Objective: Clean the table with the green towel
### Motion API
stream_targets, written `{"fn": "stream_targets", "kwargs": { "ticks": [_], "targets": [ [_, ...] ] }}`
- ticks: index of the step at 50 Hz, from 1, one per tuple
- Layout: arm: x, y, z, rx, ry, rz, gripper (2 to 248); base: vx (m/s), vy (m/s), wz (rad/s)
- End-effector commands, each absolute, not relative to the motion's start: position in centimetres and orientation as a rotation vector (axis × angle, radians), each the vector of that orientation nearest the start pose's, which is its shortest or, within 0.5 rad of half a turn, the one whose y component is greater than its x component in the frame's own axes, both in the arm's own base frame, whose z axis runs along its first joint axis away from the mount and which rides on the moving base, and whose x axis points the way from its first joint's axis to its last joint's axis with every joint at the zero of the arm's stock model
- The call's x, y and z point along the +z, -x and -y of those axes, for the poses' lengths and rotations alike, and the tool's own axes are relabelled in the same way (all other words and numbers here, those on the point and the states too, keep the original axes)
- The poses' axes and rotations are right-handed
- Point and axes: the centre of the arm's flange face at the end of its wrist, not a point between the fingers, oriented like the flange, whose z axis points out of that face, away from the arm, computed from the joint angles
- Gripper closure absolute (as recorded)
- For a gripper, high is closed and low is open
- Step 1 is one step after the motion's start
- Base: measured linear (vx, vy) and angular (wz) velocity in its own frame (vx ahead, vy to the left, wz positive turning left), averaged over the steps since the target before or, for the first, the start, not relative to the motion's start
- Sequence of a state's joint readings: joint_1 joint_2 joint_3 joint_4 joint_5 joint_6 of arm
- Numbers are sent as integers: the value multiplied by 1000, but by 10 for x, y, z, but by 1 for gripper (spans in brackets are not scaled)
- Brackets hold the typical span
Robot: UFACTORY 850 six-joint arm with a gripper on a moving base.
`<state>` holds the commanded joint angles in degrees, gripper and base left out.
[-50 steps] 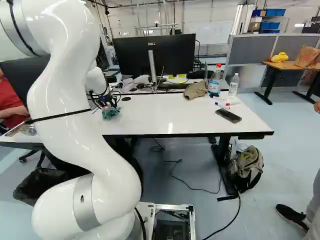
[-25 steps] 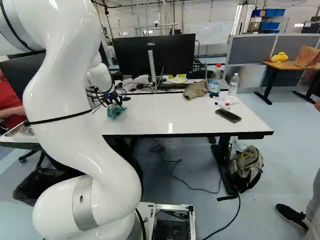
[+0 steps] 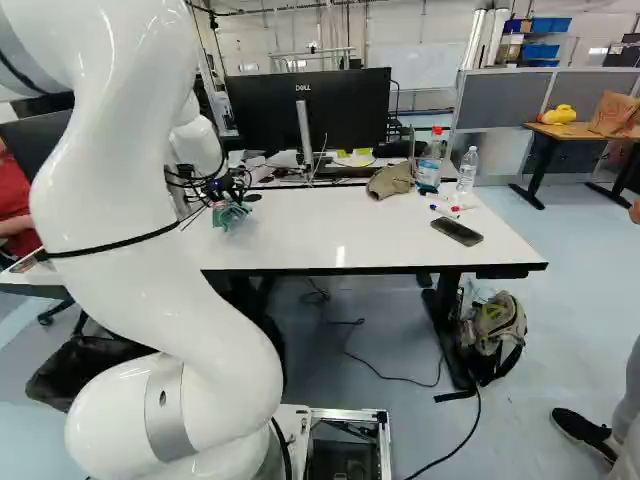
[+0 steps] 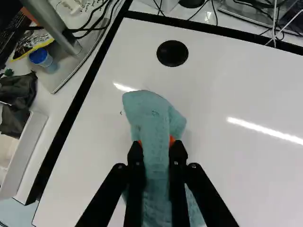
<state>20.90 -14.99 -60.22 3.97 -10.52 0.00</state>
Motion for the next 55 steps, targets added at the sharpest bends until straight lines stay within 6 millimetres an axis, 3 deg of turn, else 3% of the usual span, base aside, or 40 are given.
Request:
{"fn": "stream_targets", "kwargs": {
  "ticks": [35,55],
  "targets": [
    [474,-483,-140,-861,2888,312,191,0,0,0],
    [474,-481,-135,-861,2892,301,191,0,0,0]
  ]
}}
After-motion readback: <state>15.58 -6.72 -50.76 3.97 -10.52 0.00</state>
